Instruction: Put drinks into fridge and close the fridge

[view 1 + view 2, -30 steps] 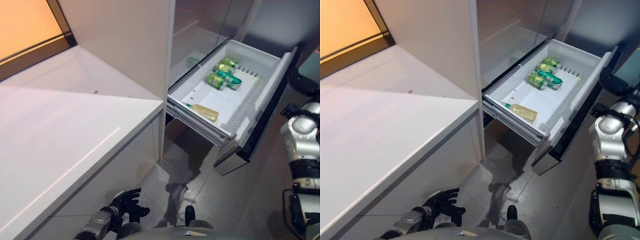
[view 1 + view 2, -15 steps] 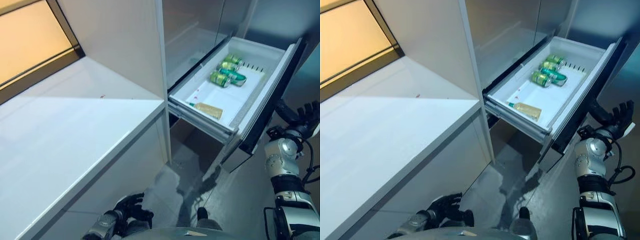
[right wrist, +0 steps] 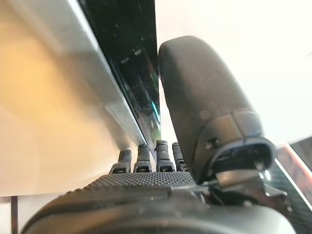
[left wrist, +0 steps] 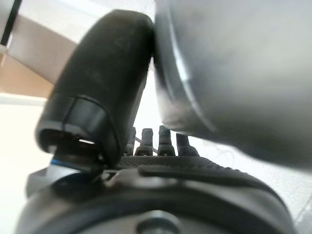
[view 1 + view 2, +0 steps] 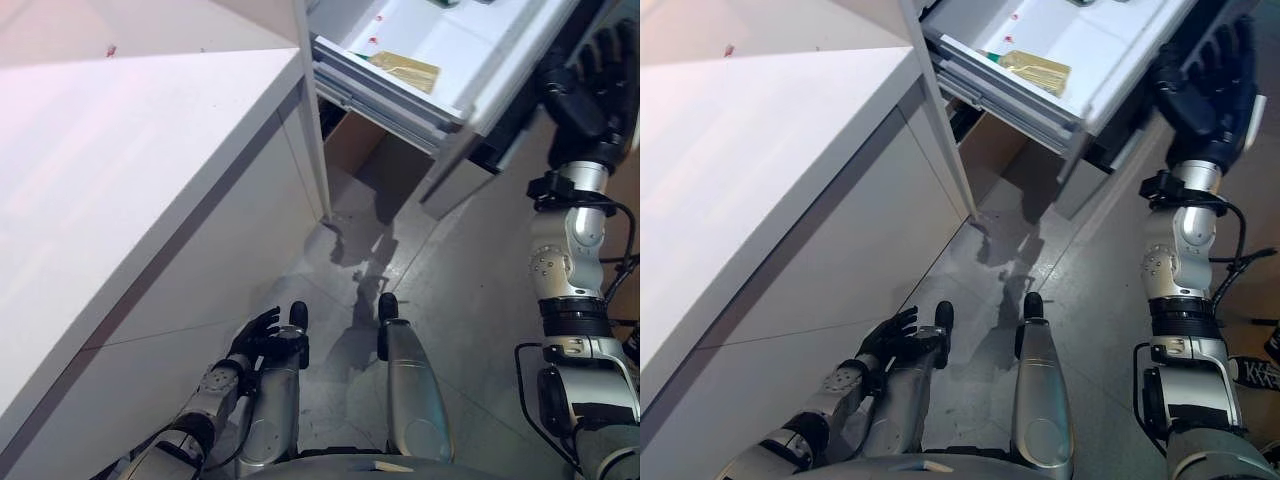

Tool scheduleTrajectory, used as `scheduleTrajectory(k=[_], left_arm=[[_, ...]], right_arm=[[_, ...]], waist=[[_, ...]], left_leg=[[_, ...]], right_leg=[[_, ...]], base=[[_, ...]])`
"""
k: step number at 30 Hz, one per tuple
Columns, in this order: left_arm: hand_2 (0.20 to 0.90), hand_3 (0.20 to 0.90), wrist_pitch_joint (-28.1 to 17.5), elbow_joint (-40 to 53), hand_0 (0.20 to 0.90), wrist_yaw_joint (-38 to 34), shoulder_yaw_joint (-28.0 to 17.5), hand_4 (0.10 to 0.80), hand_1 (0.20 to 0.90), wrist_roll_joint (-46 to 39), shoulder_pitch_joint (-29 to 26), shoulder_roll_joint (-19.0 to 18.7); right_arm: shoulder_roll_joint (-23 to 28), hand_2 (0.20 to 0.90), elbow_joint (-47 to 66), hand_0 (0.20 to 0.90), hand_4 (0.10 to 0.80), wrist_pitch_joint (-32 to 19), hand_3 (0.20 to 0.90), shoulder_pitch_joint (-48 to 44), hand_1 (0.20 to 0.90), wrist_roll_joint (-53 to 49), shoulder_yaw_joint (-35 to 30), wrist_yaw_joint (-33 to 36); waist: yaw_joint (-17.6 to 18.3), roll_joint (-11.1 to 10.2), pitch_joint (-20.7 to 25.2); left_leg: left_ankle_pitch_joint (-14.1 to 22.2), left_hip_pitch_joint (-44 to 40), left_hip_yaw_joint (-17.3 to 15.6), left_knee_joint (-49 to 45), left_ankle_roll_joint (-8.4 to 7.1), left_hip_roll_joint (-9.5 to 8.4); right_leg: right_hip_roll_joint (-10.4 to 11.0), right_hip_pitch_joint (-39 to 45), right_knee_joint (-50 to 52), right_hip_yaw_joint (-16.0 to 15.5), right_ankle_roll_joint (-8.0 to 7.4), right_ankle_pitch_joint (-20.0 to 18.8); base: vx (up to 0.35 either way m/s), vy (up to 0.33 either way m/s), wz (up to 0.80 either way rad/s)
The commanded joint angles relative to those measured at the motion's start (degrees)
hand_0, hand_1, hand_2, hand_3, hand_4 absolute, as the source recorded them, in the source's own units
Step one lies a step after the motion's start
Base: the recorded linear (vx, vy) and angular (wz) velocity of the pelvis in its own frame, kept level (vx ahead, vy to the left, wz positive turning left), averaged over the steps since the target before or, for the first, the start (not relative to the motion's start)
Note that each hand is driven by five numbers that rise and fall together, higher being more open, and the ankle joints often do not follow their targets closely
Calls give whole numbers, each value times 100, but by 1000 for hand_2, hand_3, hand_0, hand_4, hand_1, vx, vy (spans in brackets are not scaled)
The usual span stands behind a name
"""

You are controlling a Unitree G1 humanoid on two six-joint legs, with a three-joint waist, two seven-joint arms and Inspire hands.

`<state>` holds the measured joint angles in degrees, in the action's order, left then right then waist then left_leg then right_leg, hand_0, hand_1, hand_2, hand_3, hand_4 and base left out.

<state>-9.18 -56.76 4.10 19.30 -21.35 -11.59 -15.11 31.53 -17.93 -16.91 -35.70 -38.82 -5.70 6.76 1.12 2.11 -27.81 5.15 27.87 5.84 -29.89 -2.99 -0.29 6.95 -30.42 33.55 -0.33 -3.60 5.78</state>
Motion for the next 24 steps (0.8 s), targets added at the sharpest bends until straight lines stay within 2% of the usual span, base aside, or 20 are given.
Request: scheduleTrajectory(k=[1,3,6,10,16,19,21,24], left_arm=[[900,900,-74,413,900,173,93,800,900,-3,500,-214],[900,900,-87,448,900,245,187,800,900,-49,506,-267],[900,900,-48,508,900,318,257,800,900,-72,502,-316],[900,900,-21,568,900,417,390,800,900,-61,584,-394],[900,900,13,448,900,488,465,800,900,-74,568,-437],[900,900,14,420,900,494,497,800,900,-84,562,-437],[900,900,-10,391,900,498,516,800,900,-104,569,-419],[900,900,-60,310,900,515,498,800,900,-118,578,-393]], right_arm=[[193,900,1041,900,800,393,900,-911,900,667,1770,-1981],[166,900,930,900,800,770,900,-1416,900,718,2114,-2161],[156,900,688,900,800,1011,900,-1813,900,806,2384,-2242],[144,900,349,900,800,1101,900,-2245,900,1052,2688,-2196],[48,900,0,900,800,1167,900,-2478,900,1065,2731,-1985],[81,900,-259,900,800,1047,900,-2535,900,1091,2698,-1600],[86,900,-448,900,800,850,900,-2498,900,1112,2548,-1022],[47,900,-516,900,800,610,900,-2334,900,1002,2246,-515]], waist=[[-522,-146,276],[-663,-128,291],[-778,-98,294],[-965,-59,281],[-1058,-40,302],[-1080,-32,327],[-1072,-33,353],[-1017,-56,431]], left_leg=[[278,8,-415,-320,696,-631],[245,25,-348,-331,665,-667],[209,-13,-292,-293,657,-691],[132,-173,-149,-156,646,-734],[65,-376,-58,12,614,-723],[25,-540,-20,177,596,-698],[-17,-684,-22,344,583,-655],[-89,-874,-38,613,571,-589]], right_leg=[[-178,286,-70,-259,432,-19],[-153,296,-18,-330,429,9],[-122,337,14,-400,426,33],[-45,532,-24,-528,419,55],[11,801,-181,-619,412,43],[35,987,-365,-656,395,8],[39,1138,-548,-667,379,-36],[24,1309,-839,-660,347,-119]], base=[[26,0,9],[28,6,-9],[38,13,-11],[54,12,27],[34,7,22],[20,7,21],[1,2,11],[-4,-2,17]])
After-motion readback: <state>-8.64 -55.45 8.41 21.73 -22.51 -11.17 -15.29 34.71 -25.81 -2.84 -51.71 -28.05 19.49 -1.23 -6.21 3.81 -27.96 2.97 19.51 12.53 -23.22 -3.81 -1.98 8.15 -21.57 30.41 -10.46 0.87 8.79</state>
